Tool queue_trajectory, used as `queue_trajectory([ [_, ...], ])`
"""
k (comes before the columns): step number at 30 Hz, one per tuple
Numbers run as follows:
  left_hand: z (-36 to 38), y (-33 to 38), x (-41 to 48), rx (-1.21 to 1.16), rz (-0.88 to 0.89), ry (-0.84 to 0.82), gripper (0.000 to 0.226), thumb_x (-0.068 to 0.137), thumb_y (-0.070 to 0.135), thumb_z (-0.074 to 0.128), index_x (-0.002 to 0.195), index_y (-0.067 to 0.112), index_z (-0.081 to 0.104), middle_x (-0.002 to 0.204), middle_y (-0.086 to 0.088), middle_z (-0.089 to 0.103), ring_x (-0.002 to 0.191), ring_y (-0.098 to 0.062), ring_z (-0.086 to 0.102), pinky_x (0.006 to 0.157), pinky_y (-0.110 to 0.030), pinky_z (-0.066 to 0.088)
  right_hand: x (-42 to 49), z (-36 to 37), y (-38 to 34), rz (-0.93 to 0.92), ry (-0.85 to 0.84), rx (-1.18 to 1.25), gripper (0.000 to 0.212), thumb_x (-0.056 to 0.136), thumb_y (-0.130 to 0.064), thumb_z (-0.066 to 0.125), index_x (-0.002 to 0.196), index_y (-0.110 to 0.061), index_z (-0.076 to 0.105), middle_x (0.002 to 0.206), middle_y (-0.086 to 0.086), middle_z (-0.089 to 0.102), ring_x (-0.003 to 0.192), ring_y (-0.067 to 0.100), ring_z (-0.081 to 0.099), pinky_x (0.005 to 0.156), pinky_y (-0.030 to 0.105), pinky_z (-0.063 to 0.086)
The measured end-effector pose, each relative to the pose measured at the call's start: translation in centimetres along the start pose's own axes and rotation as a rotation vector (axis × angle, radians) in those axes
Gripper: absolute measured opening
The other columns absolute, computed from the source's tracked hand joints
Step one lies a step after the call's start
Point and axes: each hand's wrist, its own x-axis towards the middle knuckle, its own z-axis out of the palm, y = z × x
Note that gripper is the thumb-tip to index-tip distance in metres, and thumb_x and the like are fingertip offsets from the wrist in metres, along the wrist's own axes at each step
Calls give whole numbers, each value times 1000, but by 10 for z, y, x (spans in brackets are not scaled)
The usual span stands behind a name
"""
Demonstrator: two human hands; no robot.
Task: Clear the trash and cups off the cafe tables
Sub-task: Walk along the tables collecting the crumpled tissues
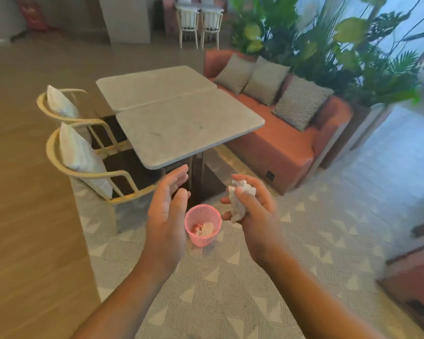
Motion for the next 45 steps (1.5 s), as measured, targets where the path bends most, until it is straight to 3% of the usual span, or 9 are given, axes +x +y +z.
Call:
queue_trajectory([
  [5, 4, -40, 87, 49, -27, 19, 54, 100, 56, 44, 145, 30, 56, 145, 23, 58, 140, -2, 51, 116, -48, 46, 96, 14, 17, 14, -5, -8, 36, 83, -40, 72, 116, -27, 76, 103, -10, 73, 100, 23, 74, 70, 41, 61],
  [9, 5, -88, 156, 38, -51, 4, 48, 101, 54, 44, 143, 35, 56, 144, 24, 57, 140, -3, 51, 116, -48, 47, 173, 27, 38, 35, 29, 11, 33, 81, -36, 74, 113, -29, 79, 122, 12, 62, 97, 19, 70, 70, 38, 61],
  [14, 7, -151, 243, 13, -97, -20, 39, 102, 49, 44, 138, 46, 57, 144, 24, 57, 140, -8, 53, 113, -47, 50, 262, 41, 69, 51, 84, -14, 30, 90, -18, 64, 113, -30, 80, 115, 4, 67, 92, 9, 69, 71, 35, 61],
  [19, 9, -208, 303, 37, -177, -32, 36, 102, 47, 44, 135, 54, 57, 143, 26, 57, 140, -5, 53, 112, -41, 52, 331, 41, 107, 100, 167, -65, 35, 91, -17, 63, 118, -34, 77, 105, -16, 71, 89, 7, 69, 74, 37, 63],
  [23, 12, -260, 327, 58, -254, -37, 39, 102, 46, 45, 139, 45, 56, 144, 23, 58, 139, -5, 53, 116, -52, 46, 372, 31, 153, 158, 206, -115, 24, 89, -19, 67, 106, -36, 72, 102, -6, 71, 87, 12, 70, 74, 38, 62],
  [30, 23, -381, 327, 143, -352, -73, 43, 104, 51, 44, 144, 38, 52, 151, 8, 54, 142, -11, 51, 113, -42, 48, 422, -12, 304, 411, 243, -223, 20, 88, -24, 68, 96, -43, 67, 90, -7, 77, 75, 6, 71, 61, 20, 54],
  [36, 29, -499, 295, 108, -446, -76, 61, 97, 74, 46, 144, 34, 51, 149, 15, 54, 138, -1, 54, 103, -16, 48, 446, -60, 461, 567, 269, -358, 21, 82, -31, 68, 100, -40, 62, 91, -7, 73, 81, 14, 74, 67, 34, 59],
  [38, 30, -539, 284, 127, -462, -57, 65, 97, 74, 46, 145, 30, 51, 149, 11, 54, 138, -2, 54, 104, -17, 48, 450, -79, 510, 590, 242, -438, 22, 88, -30, 69, 105, -37, 59, 91, -10, 72, 85, 16, 75, 67, 35, 61],
  [45, 29, -660, 249, 172, -509, -22, 40, 100, 48, 45, 138, 37, 53, 142, 16, 58, 135, -3, 56, 104, -20, 48, 453, -129, 669, 680, 137, -674, 30, 100, -19, 65, 127, -28, 54, 100, -14, 61, 100, 23, 66, 81, 37, 55],
])
